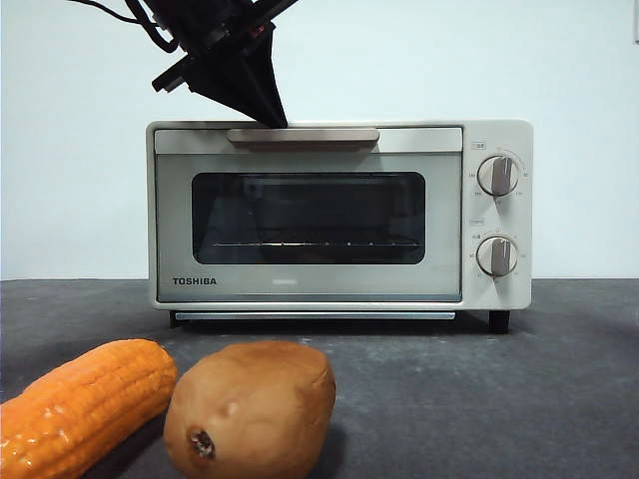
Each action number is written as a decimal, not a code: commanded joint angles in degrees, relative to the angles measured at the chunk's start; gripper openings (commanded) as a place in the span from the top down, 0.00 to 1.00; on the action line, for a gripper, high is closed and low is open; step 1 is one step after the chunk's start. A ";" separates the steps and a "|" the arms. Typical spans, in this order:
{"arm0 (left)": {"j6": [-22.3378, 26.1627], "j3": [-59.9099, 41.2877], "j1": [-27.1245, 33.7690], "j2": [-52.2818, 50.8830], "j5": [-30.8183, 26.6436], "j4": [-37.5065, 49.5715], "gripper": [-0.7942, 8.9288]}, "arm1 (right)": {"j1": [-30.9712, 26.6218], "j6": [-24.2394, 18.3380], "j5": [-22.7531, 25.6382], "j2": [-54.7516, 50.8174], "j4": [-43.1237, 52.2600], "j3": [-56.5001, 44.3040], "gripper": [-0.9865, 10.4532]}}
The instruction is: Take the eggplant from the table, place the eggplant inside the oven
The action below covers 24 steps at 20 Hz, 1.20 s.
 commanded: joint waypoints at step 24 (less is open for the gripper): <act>-1.42 -12.07 -5.33 -22.27 -8.48 -16.76 0.91 | 0.63 -13.40 -36.79 2.45 14.01 0.83 0.80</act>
